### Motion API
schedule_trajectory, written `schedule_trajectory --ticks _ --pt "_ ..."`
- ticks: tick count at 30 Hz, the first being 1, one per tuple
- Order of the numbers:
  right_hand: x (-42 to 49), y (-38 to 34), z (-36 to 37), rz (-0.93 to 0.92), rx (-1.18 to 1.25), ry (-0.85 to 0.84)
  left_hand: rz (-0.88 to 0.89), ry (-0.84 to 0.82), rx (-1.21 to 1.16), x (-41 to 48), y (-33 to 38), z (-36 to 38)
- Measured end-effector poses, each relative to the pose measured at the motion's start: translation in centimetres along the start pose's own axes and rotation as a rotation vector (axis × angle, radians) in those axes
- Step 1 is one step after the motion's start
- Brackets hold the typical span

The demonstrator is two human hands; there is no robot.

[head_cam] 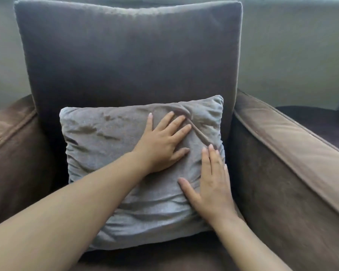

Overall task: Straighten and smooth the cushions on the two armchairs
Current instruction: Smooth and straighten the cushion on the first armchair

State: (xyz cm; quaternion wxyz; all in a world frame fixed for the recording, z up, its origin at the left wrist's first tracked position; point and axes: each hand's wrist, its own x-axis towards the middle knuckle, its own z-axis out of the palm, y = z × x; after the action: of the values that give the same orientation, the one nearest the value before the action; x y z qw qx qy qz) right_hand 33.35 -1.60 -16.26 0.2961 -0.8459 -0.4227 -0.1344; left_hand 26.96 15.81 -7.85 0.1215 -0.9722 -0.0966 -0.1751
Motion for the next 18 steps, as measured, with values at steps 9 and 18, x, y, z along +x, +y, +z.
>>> schedule_trajectory --ticks 9,18 --pt "-4.3 1.9 3.3 0.311 0.103 0.047 -0.294 -0.079 -0.073 1.5 -0.6 0.0" --pt "-6.6 3.9 3.9 0.353 0.153 0.108 0.447 0.202 0.200 2.7 5.7 0.8"
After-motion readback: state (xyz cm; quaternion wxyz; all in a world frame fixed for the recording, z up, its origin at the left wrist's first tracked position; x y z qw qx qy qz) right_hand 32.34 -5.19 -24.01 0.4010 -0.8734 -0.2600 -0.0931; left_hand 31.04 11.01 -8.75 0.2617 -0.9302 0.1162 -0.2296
